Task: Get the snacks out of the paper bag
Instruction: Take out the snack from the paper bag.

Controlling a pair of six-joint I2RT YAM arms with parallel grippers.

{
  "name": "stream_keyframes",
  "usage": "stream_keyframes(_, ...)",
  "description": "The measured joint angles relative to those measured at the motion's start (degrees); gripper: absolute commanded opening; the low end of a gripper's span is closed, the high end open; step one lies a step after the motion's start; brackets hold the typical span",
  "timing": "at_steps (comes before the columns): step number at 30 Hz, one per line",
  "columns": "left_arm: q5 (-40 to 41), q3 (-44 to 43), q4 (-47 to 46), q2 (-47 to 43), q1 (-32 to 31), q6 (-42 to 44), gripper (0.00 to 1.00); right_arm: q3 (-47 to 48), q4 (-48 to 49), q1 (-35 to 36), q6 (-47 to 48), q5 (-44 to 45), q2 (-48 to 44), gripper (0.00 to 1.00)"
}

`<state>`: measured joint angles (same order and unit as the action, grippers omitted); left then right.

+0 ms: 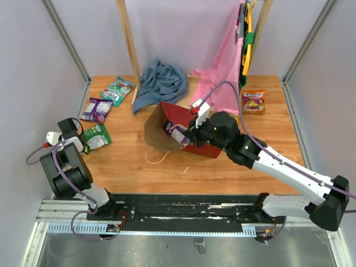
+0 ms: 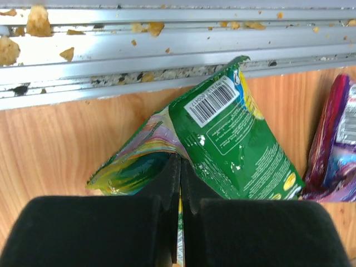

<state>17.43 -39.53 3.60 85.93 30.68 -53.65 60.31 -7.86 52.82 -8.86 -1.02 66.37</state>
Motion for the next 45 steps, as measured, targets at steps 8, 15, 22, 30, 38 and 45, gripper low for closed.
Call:
stream_keyframes(8,1.5,-2.4,3.9,-0.3,0.0,-0.2,0.00,1.0,-0.2,0.0,-0.1,-1.0,0.9,0.01)
stream_keyframes(15,-3.4,0.2,4.8,-16.8,0.0,2.5,0.06,1.8,-0.1,0.0,-0.2,-2.1,2.0,0.01)
stream_keyframes(22,-21.0,5.3,-4.9,-34.6,-1.2,7.1,0.27,1.8,-0.1,0.0,-0.1,-2.4,2.2,0.01)
stream_keyframes(30,-33.2,4.2,-5.6,-43.7,-12.7,12.1,0.82,1.8,0.4,0.0,-0.1,-2.9,2.7,0.01)
stream_keyframes(38,-47.9,-3.7,-7.6,-37.1,-24.2,19.2,1.00,2.0,0.3,-0.1,0.4,-7.8,3.4,0.01)
stream_keyframes(45,-58.8,-3.7,-14.6,-37.4,-25.9,20.7,1.00,3.6,-1.2,-3.3,0.6,-18.6,3.4,0.01)
